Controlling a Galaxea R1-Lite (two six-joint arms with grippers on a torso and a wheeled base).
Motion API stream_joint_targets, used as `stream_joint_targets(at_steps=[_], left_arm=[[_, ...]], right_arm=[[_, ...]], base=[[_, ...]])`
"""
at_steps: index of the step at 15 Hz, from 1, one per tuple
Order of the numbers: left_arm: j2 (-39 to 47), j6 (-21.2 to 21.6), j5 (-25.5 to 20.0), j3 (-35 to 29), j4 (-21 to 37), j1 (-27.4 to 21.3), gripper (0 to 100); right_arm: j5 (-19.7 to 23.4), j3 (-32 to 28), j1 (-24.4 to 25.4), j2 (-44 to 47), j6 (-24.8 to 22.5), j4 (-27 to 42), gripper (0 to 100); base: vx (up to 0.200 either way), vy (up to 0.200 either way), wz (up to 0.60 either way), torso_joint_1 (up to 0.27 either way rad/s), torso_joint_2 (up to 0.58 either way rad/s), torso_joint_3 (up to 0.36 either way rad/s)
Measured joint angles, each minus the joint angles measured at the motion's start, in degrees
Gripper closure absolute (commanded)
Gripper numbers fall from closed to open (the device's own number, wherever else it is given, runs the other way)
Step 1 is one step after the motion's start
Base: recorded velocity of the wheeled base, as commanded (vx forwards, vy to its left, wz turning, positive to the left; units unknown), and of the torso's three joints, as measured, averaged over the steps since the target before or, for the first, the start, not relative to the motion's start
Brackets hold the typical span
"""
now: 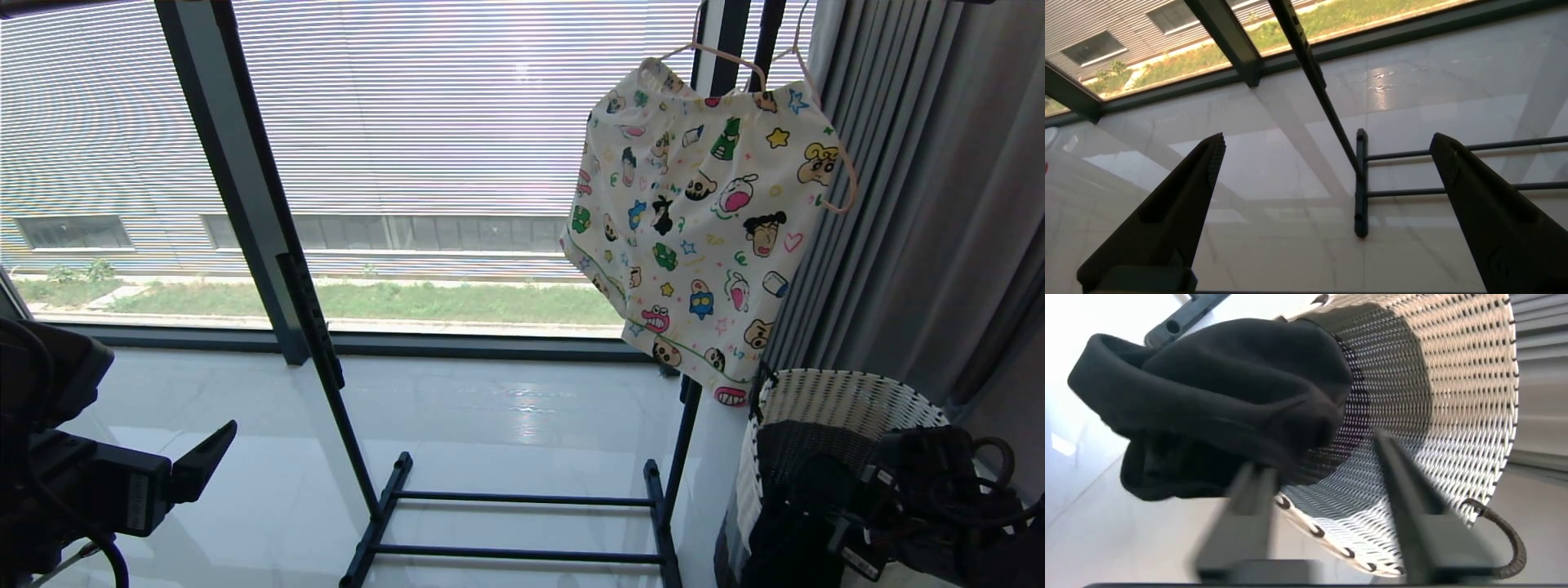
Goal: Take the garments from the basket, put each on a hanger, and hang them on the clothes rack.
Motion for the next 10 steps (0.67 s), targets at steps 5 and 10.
stream_joint_targets(at_steps=[5, 10], left_arm=[[0.13, 0.09, 0.01, 0.3, 0.0, 0.0, 0], [0.15, 0.11, 0.01, 1.16, 0.02, -0.02, 0]], right_arm=[[0.05, -3.23, 0.09, -2.78, -0.13, -0.54, 100], [0.18, -15.04, 0.66, -12.56, -0.02, 23.22, 100]], base=[[0.0, 0.0, 0.0, 0.0, 0.0, 0.0], [0.0, 0.0, 0.0, 0.0, 0.0, 0.0]])
